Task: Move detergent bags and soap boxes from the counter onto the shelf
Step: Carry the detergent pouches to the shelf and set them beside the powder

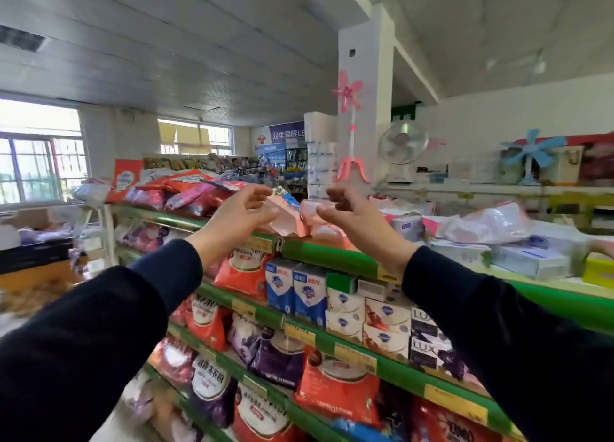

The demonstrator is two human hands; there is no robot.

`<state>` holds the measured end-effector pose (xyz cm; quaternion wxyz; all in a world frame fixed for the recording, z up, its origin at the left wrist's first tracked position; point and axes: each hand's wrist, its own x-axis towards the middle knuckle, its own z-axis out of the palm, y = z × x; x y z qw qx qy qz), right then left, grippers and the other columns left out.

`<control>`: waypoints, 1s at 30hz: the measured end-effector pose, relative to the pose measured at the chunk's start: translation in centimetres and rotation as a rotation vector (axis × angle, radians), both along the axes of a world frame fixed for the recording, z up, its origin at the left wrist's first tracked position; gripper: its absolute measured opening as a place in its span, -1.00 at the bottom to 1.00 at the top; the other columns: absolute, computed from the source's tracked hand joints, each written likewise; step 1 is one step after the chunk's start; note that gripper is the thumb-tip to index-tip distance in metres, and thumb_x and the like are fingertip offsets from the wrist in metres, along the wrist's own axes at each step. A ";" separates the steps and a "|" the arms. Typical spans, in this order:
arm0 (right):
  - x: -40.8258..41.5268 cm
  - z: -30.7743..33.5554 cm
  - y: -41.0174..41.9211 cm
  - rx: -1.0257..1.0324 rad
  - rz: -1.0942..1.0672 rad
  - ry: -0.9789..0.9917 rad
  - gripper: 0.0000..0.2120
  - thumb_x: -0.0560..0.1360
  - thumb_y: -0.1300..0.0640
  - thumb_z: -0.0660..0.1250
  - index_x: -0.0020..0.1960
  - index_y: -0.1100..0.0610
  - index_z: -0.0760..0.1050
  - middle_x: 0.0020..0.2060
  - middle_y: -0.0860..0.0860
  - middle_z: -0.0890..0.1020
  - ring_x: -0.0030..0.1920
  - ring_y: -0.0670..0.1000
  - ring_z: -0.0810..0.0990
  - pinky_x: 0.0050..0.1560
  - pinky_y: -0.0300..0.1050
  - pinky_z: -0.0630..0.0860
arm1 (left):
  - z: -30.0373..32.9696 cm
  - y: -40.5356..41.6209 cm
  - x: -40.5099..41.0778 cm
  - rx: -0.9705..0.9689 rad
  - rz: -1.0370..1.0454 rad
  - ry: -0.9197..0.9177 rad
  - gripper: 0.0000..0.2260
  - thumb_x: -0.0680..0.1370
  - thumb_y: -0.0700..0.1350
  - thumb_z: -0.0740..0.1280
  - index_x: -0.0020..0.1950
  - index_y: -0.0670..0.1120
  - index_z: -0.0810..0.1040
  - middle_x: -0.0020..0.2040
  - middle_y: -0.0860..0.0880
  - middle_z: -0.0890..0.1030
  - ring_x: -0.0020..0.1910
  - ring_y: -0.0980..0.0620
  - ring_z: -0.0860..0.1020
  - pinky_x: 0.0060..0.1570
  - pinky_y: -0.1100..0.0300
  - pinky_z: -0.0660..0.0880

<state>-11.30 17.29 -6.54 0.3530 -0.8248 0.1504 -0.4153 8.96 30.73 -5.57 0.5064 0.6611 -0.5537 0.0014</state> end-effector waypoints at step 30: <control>13.3 5.6 -29.1 0.544 -0.458 0.523 -0.15 0.48 -0.37 0.34 0.56 0.14 0.29 0.50 0.23 0.40 0.46 0.27 0.43 0.43 0.28 0.40 | 6.0 -29.9 24.1 0.756 -0.041 0.044 -0.25 0.40 0.45 0.37 0.34 -0.10 0.59 0.29 -0.15 0.61 0.27 -0.16 0.58 0.29 -0.03 0.52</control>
